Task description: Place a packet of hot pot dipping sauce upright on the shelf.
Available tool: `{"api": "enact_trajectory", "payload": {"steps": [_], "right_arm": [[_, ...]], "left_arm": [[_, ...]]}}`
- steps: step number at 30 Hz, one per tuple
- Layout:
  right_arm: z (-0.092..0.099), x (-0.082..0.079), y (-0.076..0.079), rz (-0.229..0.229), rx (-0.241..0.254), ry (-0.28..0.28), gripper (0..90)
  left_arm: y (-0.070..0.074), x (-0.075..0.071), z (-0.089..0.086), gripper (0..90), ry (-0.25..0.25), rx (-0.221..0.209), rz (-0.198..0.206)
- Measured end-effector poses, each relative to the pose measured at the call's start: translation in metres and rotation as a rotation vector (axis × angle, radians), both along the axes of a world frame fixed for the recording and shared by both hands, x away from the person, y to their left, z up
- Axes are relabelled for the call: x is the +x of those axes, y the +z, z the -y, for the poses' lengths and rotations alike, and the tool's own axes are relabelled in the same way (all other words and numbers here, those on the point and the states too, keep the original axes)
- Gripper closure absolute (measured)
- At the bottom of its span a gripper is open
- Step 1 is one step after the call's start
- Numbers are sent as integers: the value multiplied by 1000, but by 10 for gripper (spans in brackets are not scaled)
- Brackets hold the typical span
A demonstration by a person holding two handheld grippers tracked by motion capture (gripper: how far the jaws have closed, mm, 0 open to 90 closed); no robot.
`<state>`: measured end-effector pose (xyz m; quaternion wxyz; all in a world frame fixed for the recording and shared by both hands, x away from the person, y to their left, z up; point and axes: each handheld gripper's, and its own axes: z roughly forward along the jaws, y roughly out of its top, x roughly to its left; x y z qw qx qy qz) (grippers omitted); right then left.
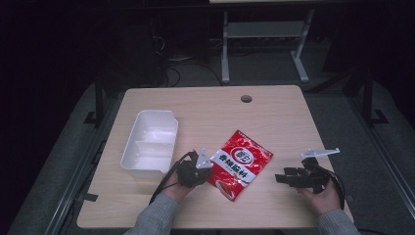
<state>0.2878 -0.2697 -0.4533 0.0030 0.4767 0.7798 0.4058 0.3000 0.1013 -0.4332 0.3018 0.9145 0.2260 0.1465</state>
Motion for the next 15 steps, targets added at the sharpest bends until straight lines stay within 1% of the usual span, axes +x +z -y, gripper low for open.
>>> {"api": "enact_trajectory", "payload": {"steps": [1, 2, 3, 4, 5, 6, 7, 8, 9, 11, 12, 14, 15], "right_arm": [[0, 0, 0, 0, 0, 0, 403], [-1, 6, 1, -1, 2, -8, 402], [-1, 6, 1, -1, 2, -8, 402], [-2, 13, 2, 2, 9, -11, 400], [-2, 13, 2, 2, 9, -11, 400], [-2, 18, 2, 2, 19, -15, 398], [-2, 18, 2, 2, 19, -15, 398], [-4, 24, 1, 3, -8, -17, 394], [-4, 24, 1, 3, -8, -17, 394], [-6, 30, 2, 6, 1, -24, 393], [-7, 32, 3, 10, 3, -27, 391], [-8, 36, 4, 14, 34, -30, 391], [-8, 36, 4, 14, 34, -30, 391]], "left_arm": [[0, 0, 0, 815, 0, 0, 0], [0, 3, 2, 815, 5, 4, 1], [0, 3, 2, 815, 5, 4, 1], [-2, 6, 5, 823, 12, 7, -1], [-2, 6, 5, 824, 12, 7, -1], [-4, 7, 5, 824, 11, 15, -10], [-6, 9, 6, 824, 11, 23, -26], [-10, 9, 6, 870, -1, 33, -37], [-10, 9, 6, 877, -1, 33, -37], [-10, 11, 6, 896, -2, 22, -58], [-10, 11, 6, 897, -3, 21, -60], [-10, 11, 5, 898, -1, 20, -64], [-10, 11, 5, 898, -1, 20, -64]]}}
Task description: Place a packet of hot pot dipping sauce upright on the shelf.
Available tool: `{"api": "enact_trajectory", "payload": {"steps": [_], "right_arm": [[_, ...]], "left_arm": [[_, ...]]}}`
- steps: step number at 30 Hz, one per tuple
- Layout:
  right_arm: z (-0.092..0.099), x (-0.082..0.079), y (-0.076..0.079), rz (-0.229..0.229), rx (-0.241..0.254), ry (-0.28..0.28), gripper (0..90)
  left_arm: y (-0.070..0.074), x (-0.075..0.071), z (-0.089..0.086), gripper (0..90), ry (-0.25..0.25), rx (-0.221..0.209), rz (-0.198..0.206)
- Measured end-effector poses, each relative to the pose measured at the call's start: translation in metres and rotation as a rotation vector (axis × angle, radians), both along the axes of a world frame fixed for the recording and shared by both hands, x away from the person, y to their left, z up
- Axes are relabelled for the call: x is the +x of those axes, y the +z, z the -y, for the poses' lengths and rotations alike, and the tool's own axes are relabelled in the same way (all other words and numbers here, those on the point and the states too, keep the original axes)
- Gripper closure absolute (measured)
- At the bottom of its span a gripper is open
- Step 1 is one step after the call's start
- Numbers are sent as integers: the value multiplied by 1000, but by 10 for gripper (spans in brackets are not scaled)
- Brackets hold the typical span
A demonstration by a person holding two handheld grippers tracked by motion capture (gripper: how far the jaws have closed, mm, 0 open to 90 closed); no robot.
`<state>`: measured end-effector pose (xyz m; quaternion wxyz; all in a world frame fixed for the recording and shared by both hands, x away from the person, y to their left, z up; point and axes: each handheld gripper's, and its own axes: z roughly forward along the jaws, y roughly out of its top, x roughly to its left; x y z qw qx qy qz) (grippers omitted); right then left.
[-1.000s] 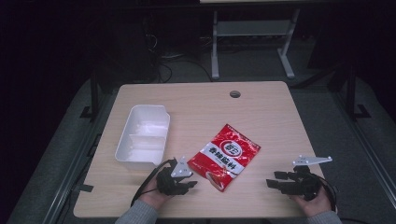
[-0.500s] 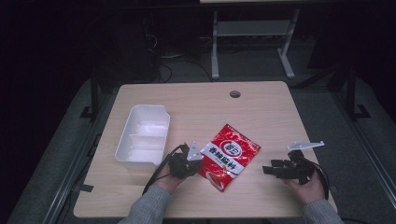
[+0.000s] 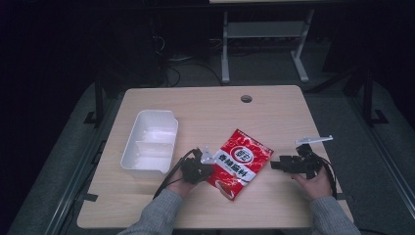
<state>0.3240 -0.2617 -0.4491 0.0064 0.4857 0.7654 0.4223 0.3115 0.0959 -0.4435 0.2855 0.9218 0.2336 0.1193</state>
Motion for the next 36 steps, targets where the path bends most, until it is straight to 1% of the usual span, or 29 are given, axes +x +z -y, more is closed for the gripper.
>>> {"api": "enact_trajectory", "payload": {"steps": [1, 5, 6, 10, 12, 14, 15, 17, 20, 21, 24, 25, 26, 27, 28, 30, 31, 32, 33, 34, 35, 36], "right_arm": [[-3, 4, 0, -10, 3, 0, 385], [-6, 9, -1, -16, 3, -7, 387], [-9, 12, -3, -22, -6, -10, 391], [-12, 16, -5, -34, -9, -9, 396], [-13, 19, -7, -48, 11, -17, 412], [-14, 20, -8, -55, 16, -20, 416], [-15, 22, -10, -67, 25, -19, 427], [-17, 23, -12, -76, 29, -15, 440], [-19, 23, -12, -81, 39, -10, 456], [-21, 23, -12, -78, 50, 3, 482], [-23, 22, -11, -76, 52, 8, 493], [-24, 21, -10, -68, 63, 6, 519], [-24, 21, -10, -68, 63, 6, 519], [-25, 20, -9, -66, 88, 6, 542], [-25, 20, -9, -66, 88, 6, 542], [-26, 18, -8, -56, 107, 7, 566], [-27, 17, -6, -48, 132, 6, 582], [-27, 17, -6, -48, 132, 6, 582], [-28, 16, -6, -48, 154, 7, 587], [-28, 16, -6, -48, 154, 7, 587], [-30, 15, -6, -47, 166, 12, 613], [-32, 15, -6, -55, 172, 22, 615]], "left_arm": [[0, 0, 0, 898, 2, -3, -5], [0, 0, 0, 899, 3, -2, -4], [0, 0, 0, 898, 4, -3, -5], [0, 0, 0, 898, 3, -3, -4], [0, 0, 0, 898, 4, -2, -2], [0, 0, 0, 898, 4, -2, -2], [0, 0, 0, 898, 3, -3, -3], [0, 0, 0, 899, 3, -2, -2], [0, 0, 0, 899, 2, -1, 0], [0, 0, 0, 898, 3, -1, 1], [0, 0, 0, 898, 2, -1, 2], [0, 0, 0, 898, 2, 0, 3], [0, -1, 0, 898, 2, 0, 4], [-1, -1, 1, 898, 2, 0, 7], [-1, -1, 1, 898, 2, 0, 7], [-1, -1, 1, 898, 0, 2, 14], [-1, -2, 1, 898, 0, 3, 18], [-1, -2, 1, 898, 0, 3, 18], [-1, -2, 0, 898, 0, 2, 21], [-1, -2, 0, 898, 0, 2, 21], [-2, -3, 0, 898, 2, -6, 25], [-2, -3, 0, 898, 2, -9, 26]]}}
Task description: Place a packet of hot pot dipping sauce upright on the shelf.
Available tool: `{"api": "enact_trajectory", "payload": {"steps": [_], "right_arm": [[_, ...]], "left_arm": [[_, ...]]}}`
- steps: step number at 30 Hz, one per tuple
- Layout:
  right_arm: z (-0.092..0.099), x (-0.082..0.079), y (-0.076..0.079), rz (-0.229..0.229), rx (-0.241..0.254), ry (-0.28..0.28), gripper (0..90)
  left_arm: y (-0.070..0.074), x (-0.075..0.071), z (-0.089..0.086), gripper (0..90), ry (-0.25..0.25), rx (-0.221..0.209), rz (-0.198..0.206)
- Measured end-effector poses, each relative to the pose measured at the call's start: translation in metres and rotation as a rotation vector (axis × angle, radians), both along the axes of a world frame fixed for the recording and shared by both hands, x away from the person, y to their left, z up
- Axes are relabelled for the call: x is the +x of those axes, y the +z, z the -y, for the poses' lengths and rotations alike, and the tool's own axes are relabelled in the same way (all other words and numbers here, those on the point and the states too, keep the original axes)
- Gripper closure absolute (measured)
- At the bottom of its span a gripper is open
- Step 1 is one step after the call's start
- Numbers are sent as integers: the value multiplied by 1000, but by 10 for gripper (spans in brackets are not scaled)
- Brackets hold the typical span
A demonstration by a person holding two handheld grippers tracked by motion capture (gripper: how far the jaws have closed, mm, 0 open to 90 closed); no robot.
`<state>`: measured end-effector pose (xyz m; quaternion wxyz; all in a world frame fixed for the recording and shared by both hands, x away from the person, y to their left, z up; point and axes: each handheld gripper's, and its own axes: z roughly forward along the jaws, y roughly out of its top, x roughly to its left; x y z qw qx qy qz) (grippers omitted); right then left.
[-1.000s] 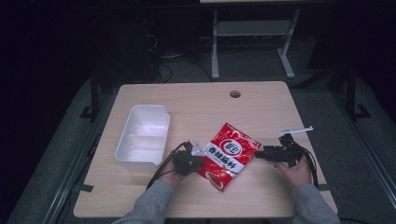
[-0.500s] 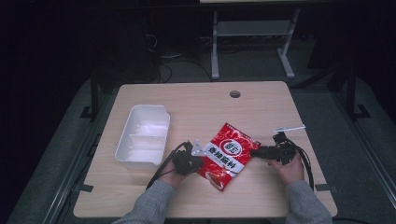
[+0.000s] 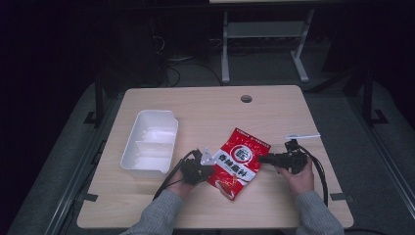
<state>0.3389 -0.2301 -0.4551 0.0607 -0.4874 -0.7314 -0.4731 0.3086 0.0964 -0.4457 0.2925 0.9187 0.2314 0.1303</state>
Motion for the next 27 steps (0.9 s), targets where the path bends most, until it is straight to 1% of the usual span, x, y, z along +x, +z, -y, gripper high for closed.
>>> {"api": "enact_trajectory", "payload": {"steps": [2, 4, 5, 6, 7, 8, 9, 11, 15, 17, 18, 19, 20, 22, 24, 27], "right_arm": [[-6, 0, -1, -6, 6, 12, 630], [-13, 0, -2, -5, 0, 28, 636], [-17, 1, -3, -7, 1, 37, 658], [-17, 1, -3, -7, 1, 37, 658], [-24, 1, -3, -8, -16, 55, 697], [-24, 1, -3, -8, -16, 55, 697], [-28, 2, -4, -6, -29, 52, 741], [-30, 2, -4, -1, -44, 44, 765], [-33, 3, -5, -5, -57, 27, 809], [-33, 3, -5, -9, -58, 22, 837], [-33, 3, -5, -9, -58, 22, 837], [-34, 4, -5, -9, -57, 22, 852], [-34, 3, -5, -6, -61, 22, 855], [-36, 3, -4, 4, -78, 22, 869], [-36, 2, -3, 6, -82, 24, 879], [-37, 2, -3, 10, -89, 24, 888]], "left_arm": [[0, 0, -1, 898, 0, -1, 0], [0, 0, -1, 898, -2, -3, 4], [-1, -1, -1, 898, -2, -5, 5], [-1, -1, -1, 898, -2, -5, 5], [-1, -1, -2, 898, 0, -8, 8], [-1, -1, -2, 898, 0, -11, 7], [-2, -1, -3, 898, 1, -20, 11], [-2, -2, -3, 898, 3, -27, 13], [-3, -3, -3, 891, 1, -23, 28], [-3, -3, -4, 875, 5, -24, 29], [-3, -3, -4, 863, 5, -24, 29], [-2, -2, -4, 863, 9, -24, 27], [-2, -1, -5, 838, 19, -33, 16], [-2, 0, -7, 825, 28, -47, 4], [-1, 0, -7, 811, 24, -54, 0], [0, -2, -7, 786, 18, -53, -2]]}}
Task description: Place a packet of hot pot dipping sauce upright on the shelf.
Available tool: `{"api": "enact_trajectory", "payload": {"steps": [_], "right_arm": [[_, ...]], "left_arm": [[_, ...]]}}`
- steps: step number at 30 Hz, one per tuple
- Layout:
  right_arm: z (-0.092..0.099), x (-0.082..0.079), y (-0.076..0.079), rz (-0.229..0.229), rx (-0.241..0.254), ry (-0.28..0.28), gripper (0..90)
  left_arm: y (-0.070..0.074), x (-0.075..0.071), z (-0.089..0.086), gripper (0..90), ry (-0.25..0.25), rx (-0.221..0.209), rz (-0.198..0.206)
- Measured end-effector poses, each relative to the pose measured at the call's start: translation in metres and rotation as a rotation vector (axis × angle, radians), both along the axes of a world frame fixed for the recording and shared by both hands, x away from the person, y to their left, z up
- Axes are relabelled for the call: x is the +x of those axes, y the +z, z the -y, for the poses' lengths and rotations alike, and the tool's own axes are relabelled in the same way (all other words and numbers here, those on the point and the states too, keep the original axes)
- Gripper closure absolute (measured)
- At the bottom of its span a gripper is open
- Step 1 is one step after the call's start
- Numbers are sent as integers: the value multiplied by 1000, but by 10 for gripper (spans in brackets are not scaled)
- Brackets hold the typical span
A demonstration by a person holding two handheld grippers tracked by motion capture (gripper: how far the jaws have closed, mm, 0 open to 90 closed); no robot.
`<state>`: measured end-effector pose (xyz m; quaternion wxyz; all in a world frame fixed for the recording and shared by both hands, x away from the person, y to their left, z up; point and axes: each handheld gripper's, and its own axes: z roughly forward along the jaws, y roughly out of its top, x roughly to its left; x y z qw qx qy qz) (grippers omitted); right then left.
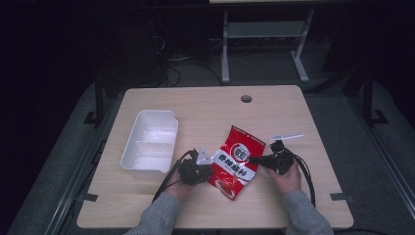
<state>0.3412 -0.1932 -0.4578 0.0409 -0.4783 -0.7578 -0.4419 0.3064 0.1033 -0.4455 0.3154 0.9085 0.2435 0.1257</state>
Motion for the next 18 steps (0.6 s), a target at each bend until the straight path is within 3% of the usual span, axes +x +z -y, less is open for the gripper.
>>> {"api": "enact_trajectory", "payload": {"steps": [11, 18], "right_arm": [[-2, -4, 6, 27, -17, -4, 893], [5, -8, 18, 63, 7, -16, 894]], "left_arm": [[-2, -25, -5, 708, -43, -18, 14], [3, -39, -14, 679, -74, -31, 11]]}}
